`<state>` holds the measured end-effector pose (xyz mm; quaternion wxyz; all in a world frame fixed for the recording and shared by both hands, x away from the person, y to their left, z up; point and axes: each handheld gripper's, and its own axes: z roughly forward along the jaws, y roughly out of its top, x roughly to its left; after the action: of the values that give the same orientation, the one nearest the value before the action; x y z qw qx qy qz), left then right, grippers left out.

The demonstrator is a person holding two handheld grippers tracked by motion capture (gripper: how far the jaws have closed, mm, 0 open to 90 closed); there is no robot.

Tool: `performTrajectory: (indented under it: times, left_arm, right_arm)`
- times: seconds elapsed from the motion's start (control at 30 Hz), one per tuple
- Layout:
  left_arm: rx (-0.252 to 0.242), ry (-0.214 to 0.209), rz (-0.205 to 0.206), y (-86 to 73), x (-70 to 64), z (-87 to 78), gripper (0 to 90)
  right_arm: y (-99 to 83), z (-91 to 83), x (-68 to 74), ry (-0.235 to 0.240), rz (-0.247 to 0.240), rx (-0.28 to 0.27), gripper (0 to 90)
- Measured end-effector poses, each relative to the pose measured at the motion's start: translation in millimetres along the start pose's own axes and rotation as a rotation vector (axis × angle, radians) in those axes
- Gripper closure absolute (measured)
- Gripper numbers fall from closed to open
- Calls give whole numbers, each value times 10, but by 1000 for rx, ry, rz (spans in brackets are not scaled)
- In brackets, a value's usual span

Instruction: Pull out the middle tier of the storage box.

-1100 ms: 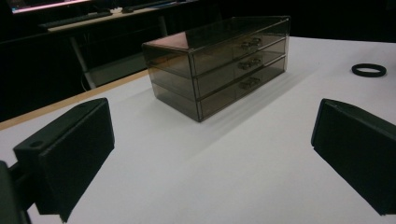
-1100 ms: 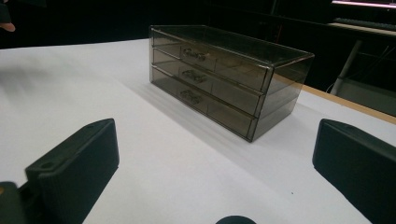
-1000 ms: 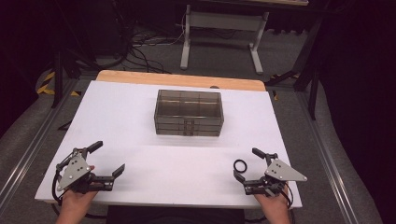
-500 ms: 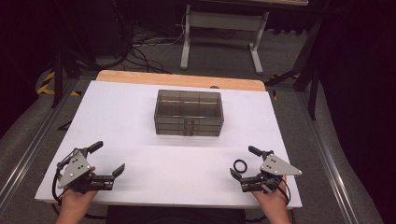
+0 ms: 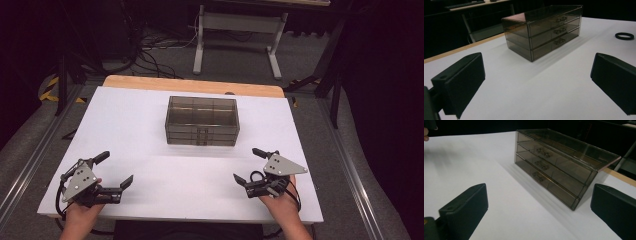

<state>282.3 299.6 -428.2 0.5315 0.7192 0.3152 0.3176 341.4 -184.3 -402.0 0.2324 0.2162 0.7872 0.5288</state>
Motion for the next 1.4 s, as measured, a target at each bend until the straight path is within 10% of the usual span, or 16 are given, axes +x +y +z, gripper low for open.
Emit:
performTrajectory:
  times: [1.4]
  left_arm:
    - [11,-20,15,-3,2,19,3]
  right_arm:
    - [495,742,175,74,-91,24,13]
